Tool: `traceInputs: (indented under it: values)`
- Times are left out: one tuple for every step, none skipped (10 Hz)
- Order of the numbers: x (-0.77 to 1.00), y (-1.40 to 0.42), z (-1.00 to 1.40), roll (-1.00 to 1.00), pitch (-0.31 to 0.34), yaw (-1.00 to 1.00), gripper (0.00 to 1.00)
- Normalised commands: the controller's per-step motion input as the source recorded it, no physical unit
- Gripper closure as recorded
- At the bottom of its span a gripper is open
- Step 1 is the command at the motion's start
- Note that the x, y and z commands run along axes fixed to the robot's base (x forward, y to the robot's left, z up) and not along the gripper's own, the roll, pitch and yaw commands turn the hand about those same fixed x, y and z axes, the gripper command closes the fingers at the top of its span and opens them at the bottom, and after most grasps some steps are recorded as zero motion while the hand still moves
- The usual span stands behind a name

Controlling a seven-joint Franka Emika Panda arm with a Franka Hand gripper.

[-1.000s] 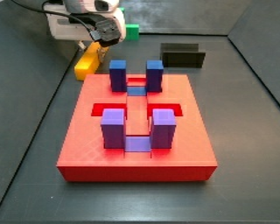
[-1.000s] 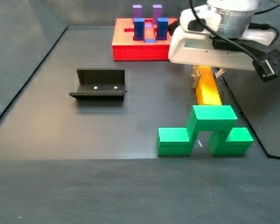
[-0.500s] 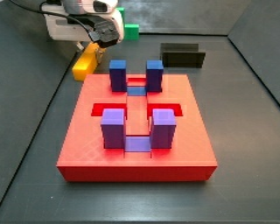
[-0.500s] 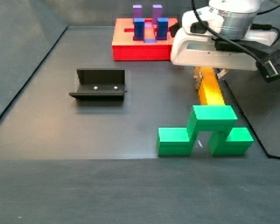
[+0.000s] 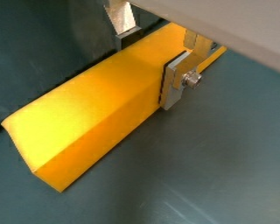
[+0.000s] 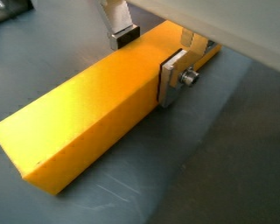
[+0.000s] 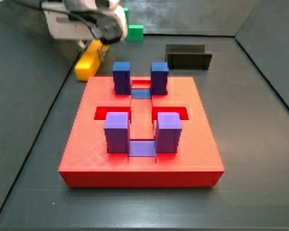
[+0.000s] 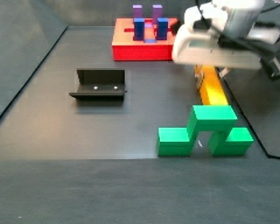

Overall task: Pick up the yellow object. Move up. Move to above the board. Insert the yellow object.
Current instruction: Move up, then move to above the board.

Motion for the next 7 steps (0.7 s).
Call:
traceInputs:
  values:
    - [0.02, -0.03, 0.67, -0.01, 0.045, -0.05, 1.0]
    - [0.02, -0.01, 0.4, 0.0, 0.056, -0.03, 1.0]
    - [0.0, 0.0, 1.4, 0.0, 0.0, 0.0, 1.0]
    - [-0.01, 0.0, 1.4, 0.0, -0.002, 0.01, 1.0]
    - [-0.04, 0.0, 1.4, 0.0, 0.042, 0.01, 1.0]
    - [-0.04, 0.01, 1.4, 0.02, 0.022, 0.0, 1.0]
    - [-0.02, 0.01, 1.4, 0.03, 0.021, 0.0, 1.0]
